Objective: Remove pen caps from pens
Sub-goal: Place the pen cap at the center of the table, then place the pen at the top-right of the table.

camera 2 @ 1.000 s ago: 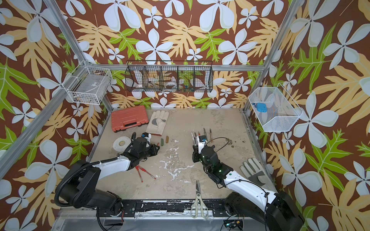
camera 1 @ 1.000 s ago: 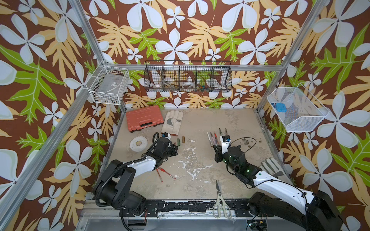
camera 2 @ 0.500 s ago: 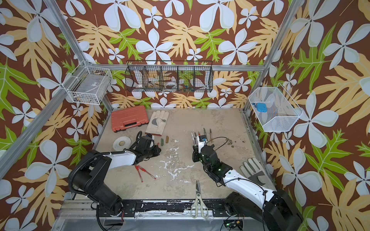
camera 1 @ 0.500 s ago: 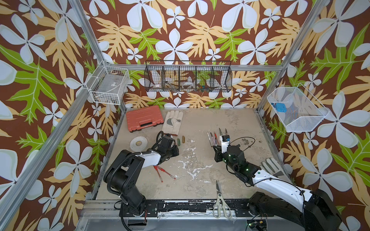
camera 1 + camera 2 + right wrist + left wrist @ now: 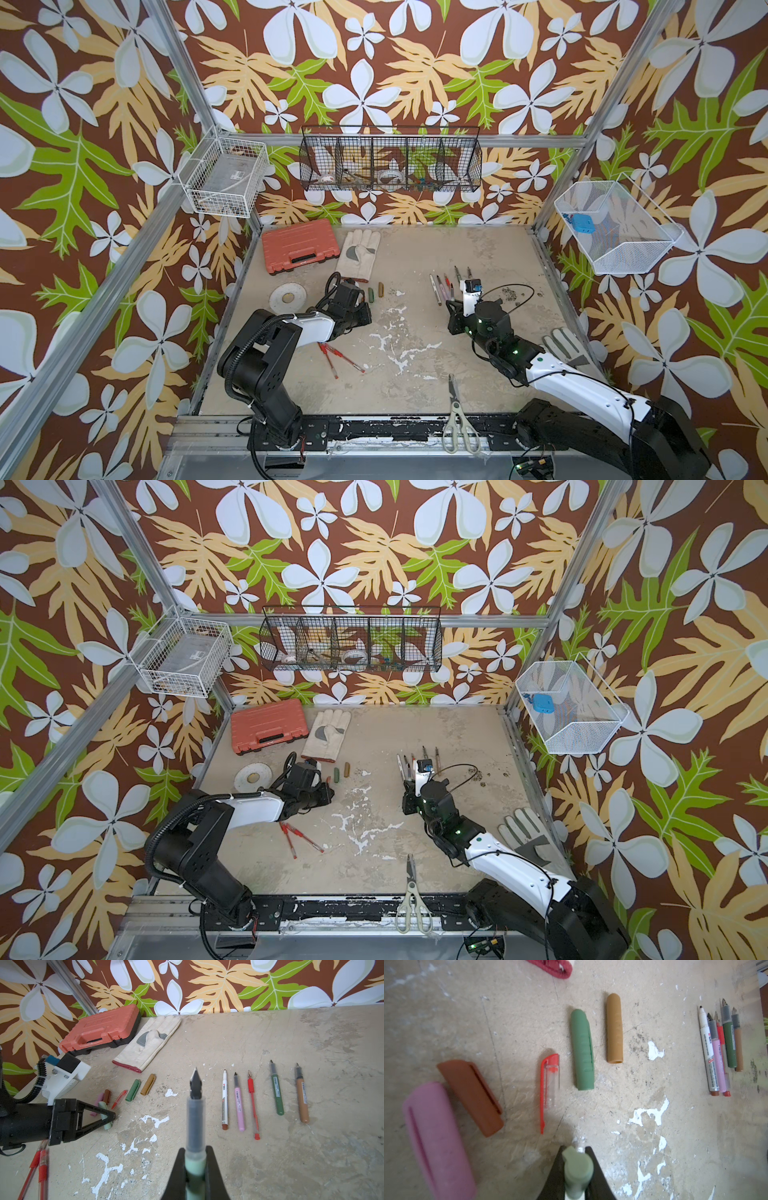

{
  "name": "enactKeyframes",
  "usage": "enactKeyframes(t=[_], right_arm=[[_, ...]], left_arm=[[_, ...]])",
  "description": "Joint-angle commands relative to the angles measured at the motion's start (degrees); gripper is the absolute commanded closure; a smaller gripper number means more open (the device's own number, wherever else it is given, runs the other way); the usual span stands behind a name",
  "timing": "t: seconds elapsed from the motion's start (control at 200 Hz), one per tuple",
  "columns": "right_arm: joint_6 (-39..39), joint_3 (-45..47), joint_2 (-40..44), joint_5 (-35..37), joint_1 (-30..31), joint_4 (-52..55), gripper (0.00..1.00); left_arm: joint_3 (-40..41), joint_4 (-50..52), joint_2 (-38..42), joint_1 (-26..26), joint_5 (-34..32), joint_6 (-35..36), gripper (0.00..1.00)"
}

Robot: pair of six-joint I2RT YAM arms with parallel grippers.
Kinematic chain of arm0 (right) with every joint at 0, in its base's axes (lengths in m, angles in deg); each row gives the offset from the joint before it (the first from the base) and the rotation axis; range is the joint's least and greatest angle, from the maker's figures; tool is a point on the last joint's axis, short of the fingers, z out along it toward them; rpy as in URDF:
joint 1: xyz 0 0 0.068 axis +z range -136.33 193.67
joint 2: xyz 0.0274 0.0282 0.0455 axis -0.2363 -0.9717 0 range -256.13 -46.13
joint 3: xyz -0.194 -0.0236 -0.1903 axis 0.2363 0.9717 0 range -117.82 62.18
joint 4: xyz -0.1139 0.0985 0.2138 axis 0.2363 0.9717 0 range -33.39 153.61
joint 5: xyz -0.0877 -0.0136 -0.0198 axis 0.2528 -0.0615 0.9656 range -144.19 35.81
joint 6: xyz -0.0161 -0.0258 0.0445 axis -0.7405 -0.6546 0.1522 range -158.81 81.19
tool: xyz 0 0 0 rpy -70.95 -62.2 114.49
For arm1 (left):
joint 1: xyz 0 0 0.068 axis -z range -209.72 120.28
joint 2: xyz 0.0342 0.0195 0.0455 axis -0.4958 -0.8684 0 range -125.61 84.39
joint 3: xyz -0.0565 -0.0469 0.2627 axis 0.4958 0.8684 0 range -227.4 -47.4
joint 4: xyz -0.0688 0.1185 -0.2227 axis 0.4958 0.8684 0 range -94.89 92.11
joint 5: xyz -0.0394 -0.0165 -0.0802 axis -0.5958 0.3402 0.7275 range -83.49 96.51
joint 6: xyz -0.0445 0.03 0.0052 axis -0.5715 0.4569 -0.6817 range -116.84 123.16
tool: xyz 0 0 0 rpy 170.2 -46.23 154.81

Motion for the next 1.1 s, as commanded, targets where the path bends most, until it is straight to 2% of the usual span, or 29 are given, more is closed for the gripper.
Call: enactKeyframes(t=[0.0, 0.305, 0.52, 0.641, 0.791, 0.926, 1.096], right_arm=[[0.3, -1.0, 0.2, 0.0, -2.1, 2.1, 1.00], [0.3, -2.4, 2.0, -4.9, -11.1, 7.2, 1.00], [1.3, -3.8, 0.1, -4.9, -15.7, 8.2, 1.00], [1.5, -4.9, -5.1, -5.0, -18.0, 6.9, 1.00], [2.7, -8.9, -13.7, -7.2, -24.0, 7.3, 1.00], [2.9, -13.4, -22.2, -9.9, -28.8, 8.5, 1.00], [0.2, -21.2, -33.2, -9.5, -30.5, 11.9, 0.99]], left_arm=[[-0.2, 0.5, 0.0, 0.0, -0.3, 0.8, 0.79], [1.0, 0.3, 4.8, 1.5, -2.1, 1.5, 0.65], [3.7, -3.0, 10.7, 2.8, -1.6, 2.2, 0.64], [6.8, -8.2, 15.4, 3.6, 1.7, 3.2, 0.63], [10.4, -14.5, 20.9, 5.5, 4.2, 5.5, 0.61], [12.0, -18.3, 22.5, 6.6, 8.1, 5.9, 0.60], [12.6, -20.1, 22.9, 6.8, 9.3, 5.9, 0.60]])
